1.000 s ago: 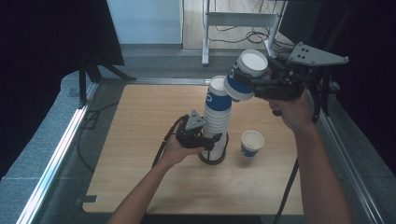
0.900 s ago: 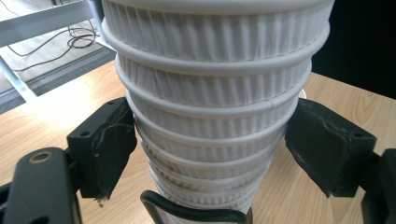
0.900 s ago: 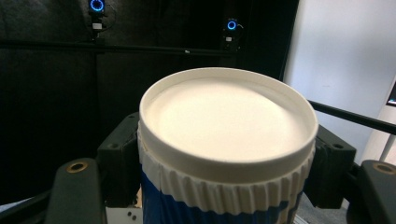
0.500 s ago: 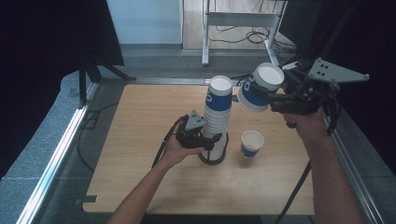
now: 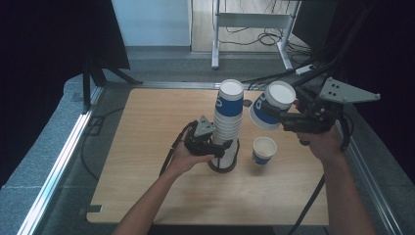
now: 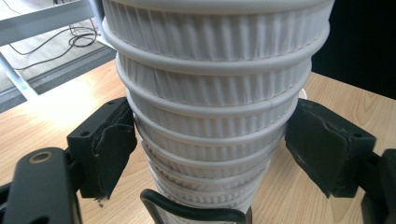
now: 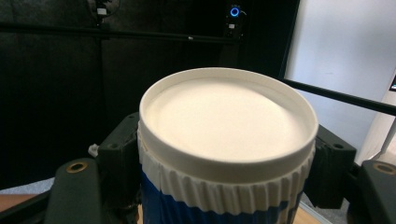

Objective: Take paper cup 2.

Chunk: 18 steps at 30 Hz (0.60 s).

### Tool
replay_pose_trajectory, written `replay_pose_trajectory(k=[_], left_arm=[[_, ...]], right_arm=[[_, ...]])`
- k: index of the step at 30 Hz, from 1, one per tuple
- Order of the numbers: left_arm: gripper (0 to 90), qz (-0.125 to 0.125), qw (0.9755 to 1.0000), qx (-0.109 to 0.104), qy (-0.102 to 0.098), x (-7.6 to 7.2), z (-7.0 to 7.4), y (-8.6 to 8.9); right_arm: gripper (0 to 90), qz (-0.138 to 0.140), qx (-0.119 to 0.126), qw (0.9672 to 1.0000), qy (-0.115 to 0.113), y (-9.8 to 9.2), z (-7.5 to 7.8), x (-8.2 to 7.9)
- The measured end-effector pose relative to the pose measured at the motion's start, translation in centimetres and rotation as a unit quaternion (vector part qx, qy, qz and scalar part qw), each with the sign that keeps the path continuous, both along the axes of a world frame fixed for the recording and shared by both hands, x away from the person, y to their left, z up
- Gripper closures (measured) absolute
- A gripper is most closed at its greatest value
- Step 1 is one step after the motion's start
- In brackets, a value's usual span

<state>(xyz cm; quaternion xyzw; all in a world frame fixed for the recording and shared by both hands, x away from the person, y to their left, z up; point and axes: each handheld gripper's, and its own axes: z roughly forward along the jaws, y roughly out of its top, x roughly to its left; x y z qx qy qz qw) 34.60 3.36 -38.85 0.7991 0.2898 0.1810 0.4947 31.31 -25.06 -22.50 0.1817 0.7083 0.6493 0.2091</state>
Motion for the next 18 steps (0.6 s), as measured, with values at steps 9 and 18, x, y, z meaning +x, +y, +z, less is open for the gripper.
replay_pose_trajectory(k=[9, 18], left_arm=[[16.4, -0.002, 1.0000, -0.007, 0.004, 0.1, 0.0, 0.0], [11.1, 0.004, 0.9999, -0.015, 0.002, -0.2, 0.2, 0.0]], right_arm=[[27.3, 0.006, -0.011, 0.9999, 0.006, 0.2, -1.9, -0.4], [27.2, 0.014, -0.020, 0.9996, 0.015, 0.6, -3.9, -0.9]])
